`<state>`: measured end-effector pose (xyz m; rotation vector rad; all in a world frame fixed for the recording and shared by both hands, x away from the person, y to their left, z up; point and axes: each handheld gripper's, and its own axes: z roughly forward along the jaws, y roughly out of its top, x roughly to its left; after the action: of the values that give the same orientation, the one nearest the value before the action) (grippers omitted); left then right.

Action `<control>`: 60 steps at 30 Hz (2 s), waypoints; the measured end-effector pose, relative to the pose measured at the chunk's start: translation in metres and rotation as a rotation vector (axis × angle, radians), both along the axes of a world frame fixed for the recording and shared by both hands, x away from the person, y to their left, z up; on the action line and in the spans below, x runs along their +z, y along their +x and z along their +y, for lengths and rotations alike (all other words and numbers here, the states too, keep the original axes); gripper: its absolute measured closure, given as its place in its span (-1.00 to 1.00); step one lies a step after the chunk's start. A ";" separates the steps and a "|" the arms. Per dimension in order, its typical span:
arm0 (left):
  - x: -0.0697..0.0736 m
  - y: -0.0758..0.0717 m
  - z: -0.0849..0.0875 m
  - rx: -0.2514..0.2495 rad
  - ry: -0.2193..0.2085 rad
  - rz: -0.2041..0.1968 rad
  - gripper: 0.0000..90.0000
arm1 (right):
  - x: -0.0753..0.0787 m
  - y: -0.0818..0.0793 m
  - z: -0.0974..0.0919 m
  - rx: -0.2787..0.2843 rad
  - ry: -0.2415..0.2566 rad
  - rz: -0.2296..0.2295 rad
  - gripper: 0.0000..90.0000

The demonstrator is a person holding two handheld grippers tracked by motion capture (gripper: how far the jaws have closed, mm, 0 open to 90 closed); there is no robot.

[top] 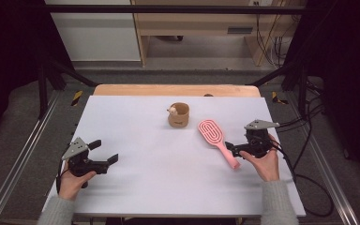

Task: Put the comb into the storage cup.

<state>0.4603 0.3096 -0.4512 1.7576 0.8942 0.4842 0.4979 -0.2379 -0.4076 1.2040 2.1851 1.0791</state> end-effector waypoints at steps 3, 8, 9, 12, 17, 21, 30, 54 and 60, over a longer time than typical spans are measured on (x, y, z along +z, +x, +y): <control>0.000 0.000 0.000 -0.001 0.001 0.001 -0.96 | 0.001 0.001 0.003 0.003 -0.003 0.001 -0.99; 0.000 0.000 0.000 -0.001 0.001 0.000 -0.96 | 0.000 0.005 0.008 0.004 -0.009 0.014 -0.99; 0.000 0.000 0.000 -0.001 0.002 0.001 -0.96 | 0.000 0.005 0.009 0.003 -0.009 0.020 -0.99; 0.000 0.000 0.000 -0.001 0.004 0.001 -0.96 | -0.001 0.008 0.013 0.012 -0.021 0.027 -0.98; 0.000 0.000 0.000 -0.002 0.002 0.000 -0.96 | -0.002 0.010 0.020 0.021 -0.035 0.040 -0.99; 0.000 0.000 -0.001 -0.003 0.005 0.002 -0.96 | -0.005 0.012 0.023 0.025 -0.038 0.049 -0.98; 0.000 0.000 -0.001 -0.004 0.005 0.003 -0.96 | -0.014 0.017 0.030 0.036 -0.074 0.086 -0.98; 0.000 0.000 -0.001 -0.004 0.005 0.002 -0.96 | -0.033 0.027 0.042 0.023 -0.147 0.162 -0.81; 0.000 0.000 -0.001 -0.004 0.005 0.002 -0.96 | -0.036 0.028 0.044 0.042 -0.151 0.169 -0.65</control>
<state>0.4605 0.3085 -0.4515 1.7640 0.8912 0.4825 0.5258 -0.1936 -0.4440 1.2254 2.3819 0.8374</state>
